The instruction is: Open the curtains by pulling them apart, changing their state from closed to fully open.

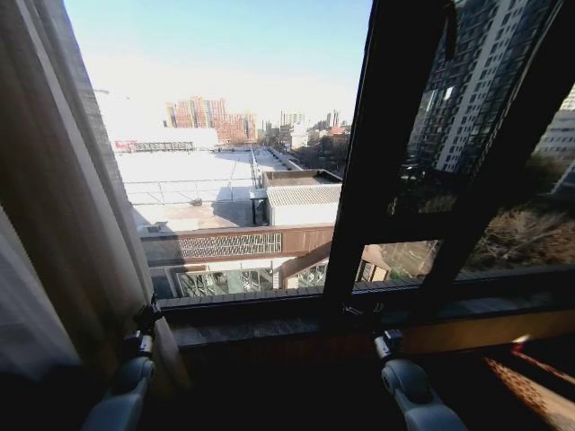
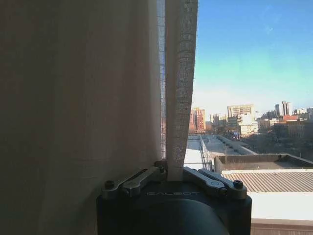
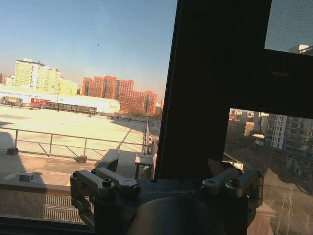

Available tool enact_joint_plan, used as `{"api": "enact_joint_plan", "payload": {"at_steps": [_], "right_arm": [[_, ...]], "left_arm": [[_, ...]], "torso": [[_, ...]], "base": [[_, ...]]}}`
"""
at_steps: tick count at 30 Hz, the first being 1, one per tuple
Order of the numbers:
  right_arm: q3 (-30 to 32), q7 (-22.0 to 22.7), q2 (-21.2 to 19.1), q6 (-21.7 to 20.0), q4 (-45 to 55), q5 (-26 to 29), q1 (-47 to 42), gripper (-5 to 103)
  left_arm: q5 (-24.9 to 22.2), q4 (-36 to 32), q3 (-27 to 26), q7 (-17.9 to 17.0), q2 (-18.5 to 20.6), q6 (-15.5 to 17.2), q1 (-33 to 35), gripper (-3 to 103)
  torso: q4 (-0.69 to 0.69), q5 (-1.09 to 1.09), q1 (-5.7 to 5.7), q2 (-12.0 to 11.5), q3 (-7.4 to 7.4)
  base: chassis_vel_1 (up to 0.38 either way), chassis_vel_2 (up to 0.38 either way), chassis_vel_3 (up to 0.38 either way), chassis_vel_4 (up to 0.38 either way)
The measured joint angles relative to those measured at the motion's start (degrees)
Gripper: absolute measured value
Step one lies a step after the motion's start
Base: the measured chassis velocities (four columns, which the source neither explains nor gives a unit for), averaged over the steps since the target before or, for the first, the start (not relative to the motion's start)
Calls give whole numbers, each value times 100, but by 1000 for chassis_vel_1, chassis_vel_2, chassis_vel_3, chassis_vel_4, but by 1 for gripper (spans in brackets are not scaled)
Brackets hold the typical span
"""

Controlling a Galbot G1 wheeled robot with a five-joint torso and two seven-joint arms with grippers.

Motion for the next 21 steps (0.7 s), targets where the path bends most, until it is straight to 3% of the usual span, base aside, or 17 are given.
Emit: {"api": "enact_joint_plan", "payload": {"at_steps": [11, 21], "right_arm": [[-4, 0, 2, 0, 0, 0, 0, 100], [-2, 0, 0, 0, 0, 0, 0, 100]], "left_arm": [[3, 116, 17, 11, -5, -47, -83, 0], [9, 243, 38, 18, -14, -36, -171, 0]], "torso": [[2, -2, 0, 1, -1], [-2, 2, 0, 0, 0]], "base": [[182, 144, -198, -130], [4, 6, -2, -5]]}}
